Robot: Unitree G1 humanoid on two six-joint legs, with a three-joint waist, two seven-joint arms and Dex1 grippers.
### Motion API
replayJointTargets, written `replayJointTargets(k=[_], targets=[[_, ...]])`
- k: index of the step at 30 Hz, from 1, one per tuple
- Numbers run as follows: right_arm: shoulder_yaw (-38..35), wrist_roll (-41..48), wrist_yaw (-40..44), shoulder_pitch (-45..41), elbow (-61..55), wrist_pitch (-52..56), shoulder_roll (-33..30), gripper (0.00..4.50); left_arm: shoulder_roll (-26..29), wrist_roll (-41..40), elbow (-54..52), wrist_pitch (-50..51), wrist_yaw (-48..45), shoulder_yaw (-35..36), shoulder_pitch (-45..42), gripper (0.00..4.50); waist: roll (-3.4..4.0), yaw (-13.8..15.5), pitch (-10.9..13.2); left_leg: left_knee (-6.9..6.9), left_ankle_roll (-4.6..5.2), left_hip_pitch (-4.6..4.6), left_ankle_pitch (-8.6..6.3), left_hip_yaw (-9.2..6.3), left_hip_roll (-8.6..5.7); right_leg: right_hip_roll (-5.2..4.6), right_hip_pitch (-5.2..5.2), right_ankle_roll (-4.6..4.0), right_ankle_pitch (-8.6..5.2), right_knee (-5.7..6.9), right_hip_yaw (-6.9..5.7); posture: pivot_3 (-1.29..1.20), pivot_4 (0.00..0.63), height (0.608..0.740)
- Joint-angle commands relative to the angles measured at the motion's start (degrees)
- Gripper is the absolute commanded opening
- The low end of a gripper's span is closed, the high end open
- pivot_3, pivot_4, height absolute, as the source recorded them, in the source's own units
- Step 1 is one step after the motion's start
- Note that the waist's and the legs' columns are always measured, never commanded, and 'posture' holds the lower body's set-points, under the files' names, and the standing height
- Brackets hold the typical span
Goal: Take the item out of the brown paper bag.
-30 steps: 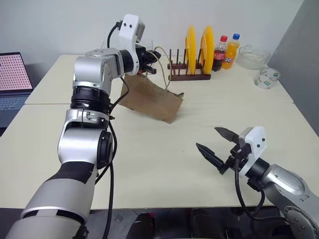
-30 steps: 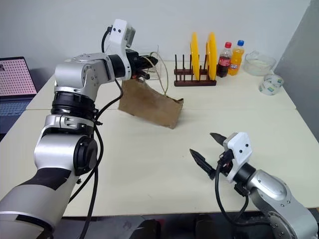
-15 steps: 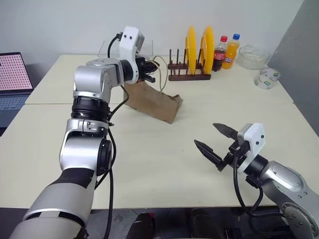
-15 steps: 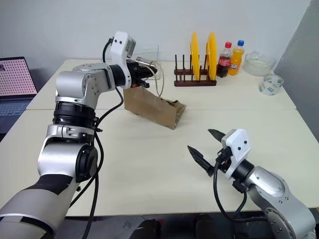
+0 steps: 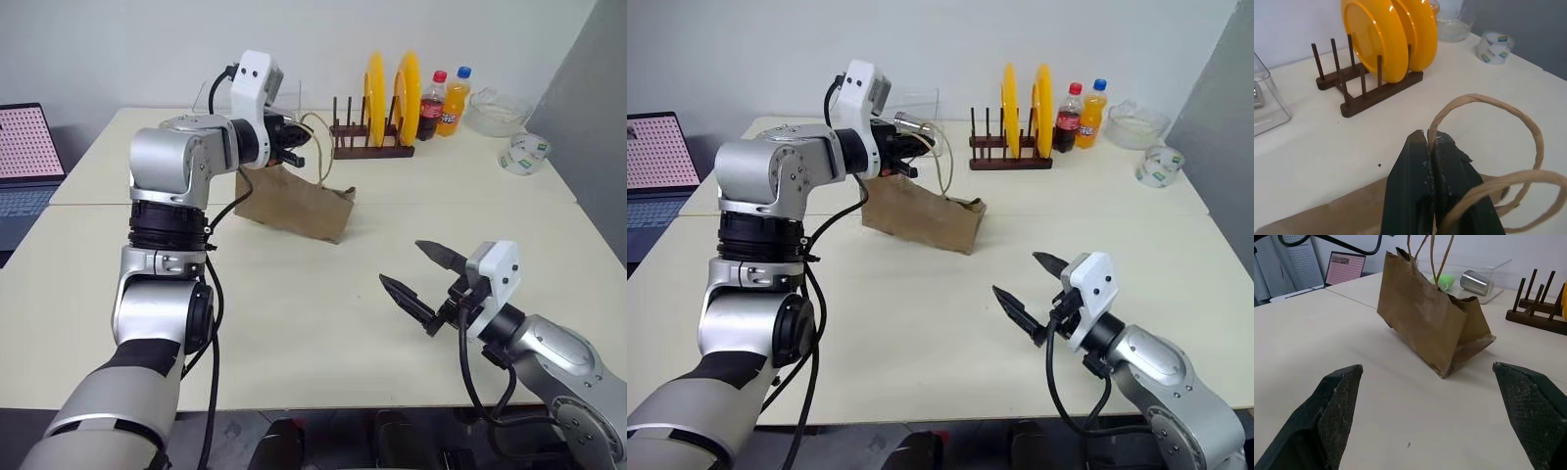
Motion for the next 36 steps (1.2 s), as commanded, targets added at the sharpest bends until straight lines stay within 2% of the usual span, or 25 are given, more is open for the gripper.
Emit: replayJointTargets(k=[1, 11, 15, 23, 27, 31, 36], targets=[[-0.2, -0.2, 0.8, -1.1, -0.8, -1.6, 0.1, 4.5, 1.0, -1.8, -5.1, 2.2, 1.2, 1.2, -0.7, 0.04, 0.0, 0.0, 0.0, 0.0, 0.0, 0.0, 0.0, 0.0, 0.0, 0.0, 0.0, 0.0, 0.0, 0.0, 0.0, 0.0, 0.15, 0.74], [0.8, -0.1, 1.9, -2.3, -0.5, -1.9, 0.3, 4.5, 3.0, -2.1, -8.0, -0.5, 0.8, -0.8, 5.3, 0.04, 0.01, 0.1, 0.0, 0.0, 0.0, 0.02, 0.0, 0.03, 0.01, 0.0, 0.0, 0.0, 0.0, 0.0, 0.04, 0.0, 0.15, 0.74], [1.6, -0.2, 3.4, -2.5, -1.3, -2.5, -0.6, 4.5, 4.2, -1.8, -8.2, -1.9, 0.5, -1.3, 7.6, 0.84, 0.01, 0.1, 0.0, 0.0, 0.0, 0.02, 0.0, 0.03, 0.01, 0.0, 0.0, 0.0, 0.0, 0.01, 0.04, 0.0, 0.15, 0.74], [2.6, -0.5, 5.3, -3.3, -1.2, -2.3, -1.7, 4.5, 6.5, -0.7, -10.0, -5.6, 1.6, -1.6, 10.8, 3.2, 0.01, 0.0, 0.0, -0.01, 0.0, 0.03, 0.0, 0.05, 0.02, 0.0, -0.01, 0.0, 0.0, 0.01, 0.05, 0.0, 0.15, 0.74], [2.9, -0.9, 5.8, -3.8, 0.1, -2.8, -1.6, 4.5, 7.9, -0.6, -15.7, -11.0, 1.4, -0.7, 15.4, 4.38, 0.01, 0.1, 0.0, -0.01, 0.0, 0.03, 0.0, 0.05, 0.02, -0.01, -0.01, 0.0, 0.0, 0.0, 0.06, 0.0, 0.15, 0.74], [3.2, -1.5, 6.4, -4.5, 1.1, -3.0, -1.3, 4.5, 10.3, -1.0, -24.5, -20.2, -1.1, 0.7, 24.1, 4.38, 0.02, 0.0, 0.0, -0.05, -0.01, 0.04, 0.0, 0.11, 0.08, 0.0, -0.05, -0.01, 0.0, 0.0, 0.13, 0.0, 0.15, 0.74], [3.0, -1.6, 6.5, -5.3, 1.8, -2.8, -1.5, 4.5, 12.0, 0.0, -30.5, -27.6, 0.7, 4.3, 36.6, 4.38, 0.03, 0.2, 0.0, -0.05, 0.0, 0.05, -0.01, 0.14, 0.09, -0.01, -0.04, -0.02, 0.01, -0.01, 0.17, 0.0, 0.15, 0.74]])
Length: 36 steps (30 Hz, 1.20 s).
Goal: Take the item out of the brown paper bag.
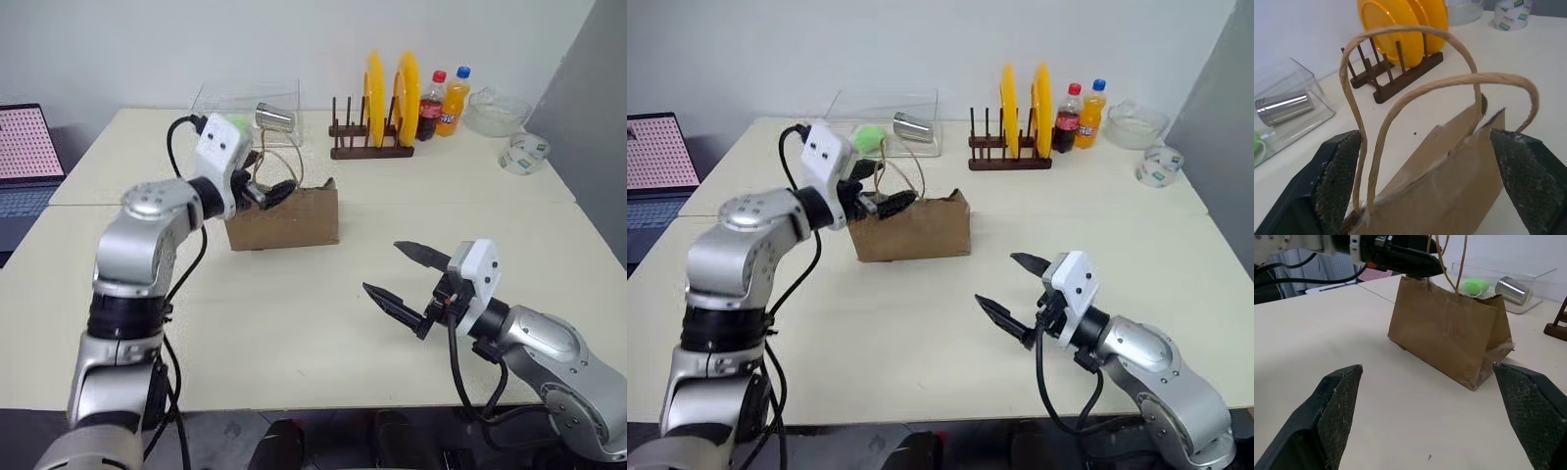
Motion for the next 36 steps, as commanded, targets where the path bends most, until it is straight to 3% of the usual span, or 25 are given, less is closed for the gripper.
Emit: replayJointTargets(k=[1, 9, 17, 22, 23, 28, 33, 36], targets=[[-1.0, 0.0, 0.3, -1.2, -0.6, -0.8, -0.2, 4.5, 1.3, 0.2, -5.6, -5.5, 0.6, 4.2, 6.9, 4.38, 0.01, -0.1, 0.0, -0.01, 0.01, 0.01, -0.01, 0.03, 0.0, 0.0, 0.0, 0.0, 0.0, 0.0, 0.03, 0.0, 0.15, 0.74], [0.6, -0.7, 0.6, -6.4, 2.5, -1.2, 0.6, 4.5, 0.5, -4.2, -7.1, -13.3, -1.3, 10.1, 16.8, 4.38, 0.01, 0.6, 0.0, -0.01, 0.01, 0.04, -0.01, 0.05, 0.0, 0.0, 0.03, 0.0, 0.0, -0.02, 0.0, 0.0, 0.15, 0.74], [5.9, -9.5, 0.7, -21.0, 17.6, -6.5, 5.2, 1.93, -2.4, -9.3, -22.0, -13.3, 1.0, 14.1, 31.6, 4.4, 0.03, -0.1, 0.0, -0.1, 0.01, 0.1, -0.01, 0.1, 0.06, 0.01, 0.03, -0.05, 0.03, -0.07, 0.03, 0.0, 0.15, 0.74], [9.8, -18.7, 0.4, -34.3, 34.1, -12.4, 8.9, 0.2, -3.3, -7.3, -23.9, -16.2, 2.3, 12.0, 34.7, 4.4, 0.12, 0.1, 0.1, -0.11, 0.01, 0.2, -0.01, 0.15, 0.06, 0.03, 0.08, -0.09, 0.05, -0.06, 0.04, 0.0, 0.15, 0.74], [10.2, -20.1, 0.5, -36.7, 37.3, -13.3, 9.5, 0.03, -3.3, -7.2, -23.7, -16.5, 2.4, 11.5, 34.5, 4.4, 0.11, 0.0, 0.1, -0.1, 0.01, 0.19, -0.01, 0.17, 0.04, 0.02, 0.07, -0.09, 0.06, -0.06, 0.06, 0.0, 0.15, 0.74], [12.4, -27.4, 1.4, -49.8, 57.1, -18.9, 11.8, 0.03, -2.8, -6.5, -21.2, -18.3, 1.9, 10.0, 31.7, 4.4, 0.13, 0.0, 0.1, -0.14, 0.0, 0.16, 0.0, 0.17, 0.04, 0.02, 0.0, -0.12, 0.07, -0.05, 0.04, 0.0, 0.15, 0.74], [17.2, -37.7, -0.3, -67.8, 91.0, -32.6, 16.7, 0.03, -0.6, -5.7, -16.2, -21.2, -1.6, 8.2, 28.5, 4.4, 0.17, -0.7, 0.1, -0.22, -0.01, 0.17, 0.0, 0.28, 0.06, 0.03, -0.12, -0.18, 0.1, -0.01, 0.09, 0.0, 0.15, 0.74], [18.3, -41.9, -3.1, -73.8, 104.4, -39.4, 19.9, 0.03, 0.2, -5.2, -13.2, -23.2, -3.4, 7.1, 26.9, 4.4, 0.17, -1.5, 0.1, -0.35, -0.02, 0.17, 0.01, 0.34, 0.09, 0.04, -0.24, -0.21, 0.1, 0.01, 0.1, 0.0, 0.15, 0.74]])
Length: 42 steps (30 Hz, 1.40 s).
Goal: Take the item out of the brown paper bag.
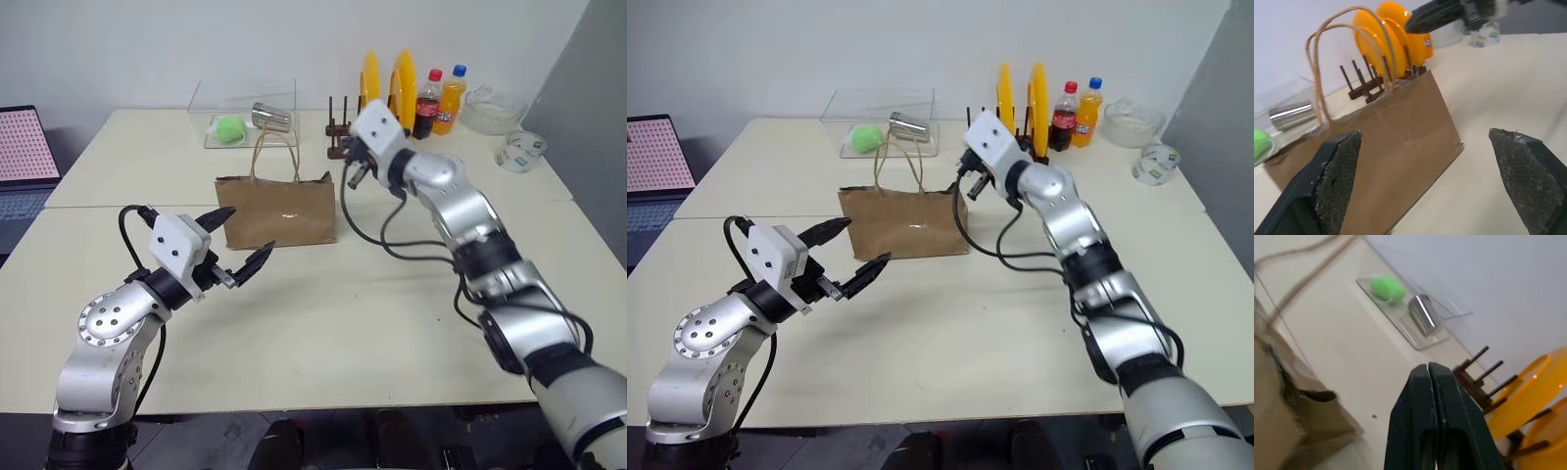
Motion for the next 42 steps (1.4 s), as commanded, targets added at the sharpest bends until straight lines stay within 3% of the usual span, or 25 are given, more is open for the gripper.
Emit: replayJointTargets(k=[1, 5, 8, 14, 18, 23, 29, 36, 39, 42], targets=[[1.1, -4.8, -3.2, -5.2, 11.5, -8.2, 2.9, 0.03, 0.8, 0.7, 2.1, -3.3, -2.1, -0.9, -1.8, 4.4, 0.0, -0.4, 0.0, -0.06, -0.01, 0.0, 0.01, -0.01, 0.02, 0.0, -0.01, 0.0, 0.0, -0.02, 0.0, 0.0, 0.15, 0.74], [0.9, -6.3, 0.7, -6.1, 17.3, -12.0, 5.9, 0.03, 1.0, 1.1, 3.8, -5.3, -4.1, -2.5, -2.9, 4.4, 0.0, -0.6, 0.0, -0.25, -0.21, -0.03, 0.12, -0.01, 0.0, -0.02, -0.03, -0.01, 0.0, -0.2, 0.0, 0.0, 0.15, 0.74], [-0.7, -3.7, 11.2, -3.3, 13.9, -14.6, 6.1, 0.03, 1.9, 0.8, 3.5, -6.0, -5.8, -2.6, -1.9, 4.4, 0.01, -0.8, 0.0, -0.29, -0.22, -0.07, 0.12, 0.01, 0.01, -0.03, -0.08, -0.01, 0.0, -0.24, 0.03, 0.0, 0.15, 0.74], [-1.2, 2.4, 31.3, 6.1, -4.5, -9.4, 2.1, 0.03, 5.6, -1.3, 2.9, -5.6, -10.7, -1.2, 2.3, 4.4, 0.04, -0.8, 0.0, -0.35, -0.21, -0.02, 0.12, -0.05, 0.04, -0.02, -0.05, -0.01, 0.0, -0.23, -0.01, 0.0, 0.15, 0.74], [-0.4, 4.6, 37.1, 12.4, -18.3, -2.2, -0.4, 0.03, 9.9, -2.5, 2.1, -5.6, -16.3, -0.4, 7.4, 4.4, 0.12, -0.7, 0.1, -0.36, -0.02, 0.0, 0.01, -0.05, 0.04, -0.02, -0.05, -0.01, 0.0, -0.2, -0.01, 0.0, 0.15, 0.74], [0.6, 4.5, 37.9, 17.7, -28.9, 3.8, -1.3, 0.03, 16.4, -3.4, 3.7, -7.8, -23.8, 3.9, 14.9, 4.4, 0.27, -0.7, 0.1, -0.43, -0.01, 0.04, 0.01, -0.02, 0.11, -0.01, -0.08, -0.02, -0.01, -0.19, -0.04, 0.0, 0.15, 0.74], [-0.1, 4.8, 36.0, 20.8, -33.1, 6.6, -1.0, 0.03, 22.8, -3.0, 7.3, -10.9, -32.3, 6.9, 16.7, 4.4, 0.3, -0.6, 0.1, -0.42, -0.02, 0.07, 0.01, -0.04, 0.08, -0.01, -0.03, -0.03, -0.01, -0.17, -0.08, 0.0, 0.15, 0.74], [-5.2, 9.9, 31.5, 30.2, -53.7, 15.3, -3.8, 0.03, 21.8, -2.0, 6.3, -15.1, -33.0, 4.2, 12.4, 4.4, 0.3, -0.4, 0.1, -0.44, -0.01, -0.02, 0.01, -0.08, 0.08, -0.02, -0.04, -0.03, -0.01, -0.3, -0.12, 0.0, 0.15, 0.74], [-8.9, 13.4, 27.7, 38.2, -67.3, 24.0, -6.0, 0.63, 19.6, 1.1, 7.8, -22.1, -33.0, 0.7, 9.8, 4.5, 0.3, 0.0, 0.1, -0.45, -0.01, -0.05, 0.0, -0.1, 0.08, -0.05, -0.02, -0.03, -0.01, -0.4, -0.13, 0.0, 0.15, 0.74], [-11.0, 16.8, 25.8, 46.1, -78.5, 31.5, -8.9, 1.65, 18.0, 4.6, 11.3, -29.1, -34.1, -3.7, 5.5, 4.5, 0.31, 0.9, 0.1, -0.46, -0.01, -0.06, 0.01, -0.1, 0.09, -0.03, 0.0, -0.03, -0.01, -0.42, -0.16, 0.0, 0.15, 0.74]])
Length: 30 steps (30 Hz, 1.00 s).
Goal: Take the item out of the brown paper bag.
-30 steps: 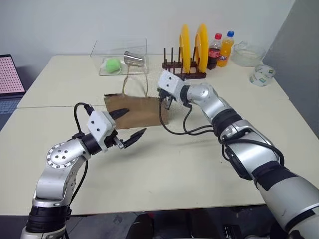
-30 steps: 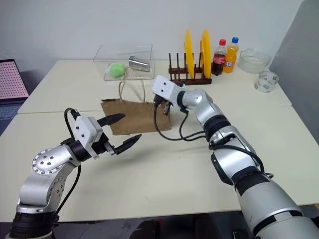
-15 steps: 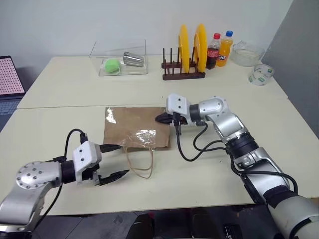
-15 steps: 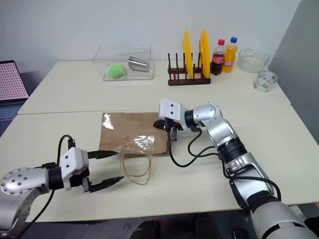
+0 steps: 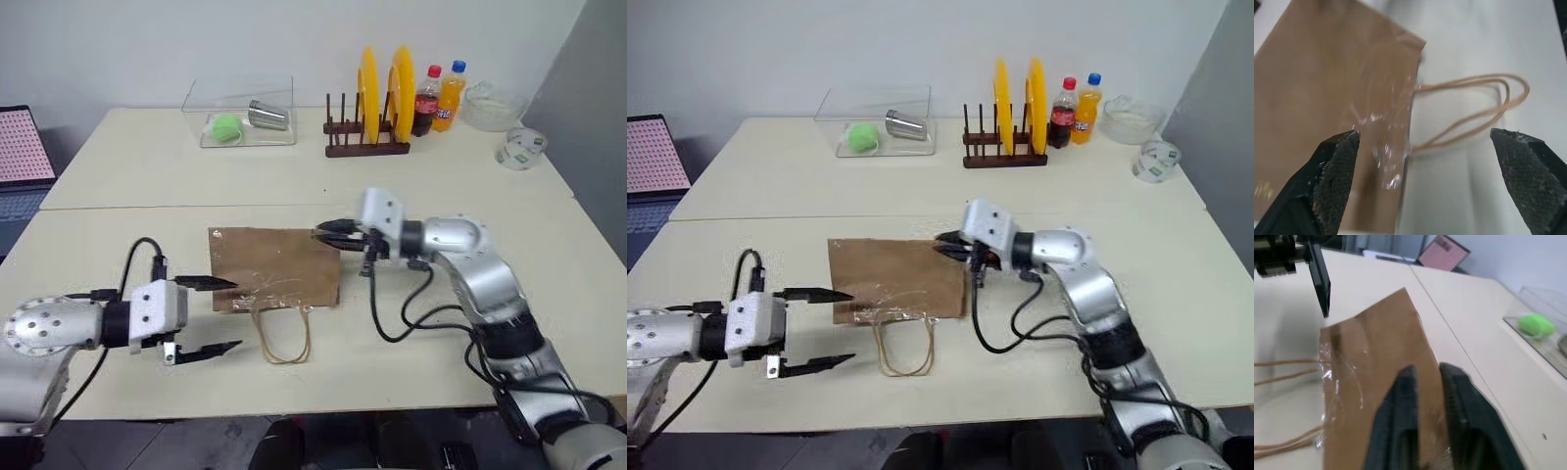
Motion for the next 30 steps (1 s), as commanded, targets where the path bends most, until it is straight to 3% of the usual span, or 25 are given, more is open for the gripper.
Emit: replayJointTargets(k=[1, 7, 13, 21, 25, 30], targets=[[-3.3, 5.6, -2.0, 7.6, -14.7, 8.8, -3.4, 2.0, -1.7, 4.8, 4.4, -10.9, -1.3, -5.1, -6.2, 4.5, 0.04, 0.4, 0.0, 0.0, 0.0, 0.01, 0.0, 0.02, 0.0, 0.0, 0.01, 0.0, 0.0, 0.0, 0.02, 0.0, 0.15, 0.74], [-4.6, 10.4, -1.1, 23.1, -29.2, 14.9, -14.5, 4.08, -7.1, 10.2, 16.9, -25.7, -2.4, -14.2, -17.9, 4.5, 0.03, 1.1, -0.1, 0.06, 0.02, 0.03, 0.0, 0.04, -0.06, 0.0, 0.13, 0.02, 0.01, -0.07, -0.01, 0.0, 0.15, 0.74], [-4.8, 12.9, -5.0, 29.4, -34.5, 17.3, -17.2, 4.08, -7.5, 8.7, 20.7, -29.9, -4.8, -18.2, -20.7, 4.5, 0.03, -0.1, -0.1, 0.04, 0.03, 0.04, -0.01, 0.07, -0.01, 0.02, 0.14, 0.02, 0.0, -0.09, 0.0, 0.0, 0.15, 0.74], [-6.7, 16.4, -5.6, 35.5, -36.2, 16.2, -20.7, 4.08, -2.3, 2.7, 30.8, -28.6, -11.4, -15.3, -27.4, 4.5, 0.0, 0.3, -0.1, 0.11, 0.04, 0.09, -0.01, -0.01, -0.05, 0.02, 0.26, 0.04, 0.0, -0.07, -0.09, 0.0, 0.15, 0.74], [-5.2, 16.0, -5.0, 34.7, -33.6, 13.9, -21.4, 4.08, 0.4, 0.5, 29.8, -32.7, -15.8, -15.2, -23.7, 4.5, 0.0, -0.3, -0.1, 0.07, 0.04, 0.13, -0.01, 0.01, -0.02, 0.03, 0.26, 0.04, 0.0, -0.08, -0.08, 0.0, 0.15, 0.74], [-4.3, 16.4, -4.8, 33.3, -32.3, 12.6, -21.9, 4.08, -0.9, 1.4, 28.1, -36.8, -15.1, -16.2, -21.5, 4.5, -0.01, 0.2, -0.1, 0.09, 0.04, 0.11, -0.01, -0.02, -0.02, 0.03, 0.28, 0.04, 0.0, -0.1, -0.09, 0.0, 0.15, 0.74]])
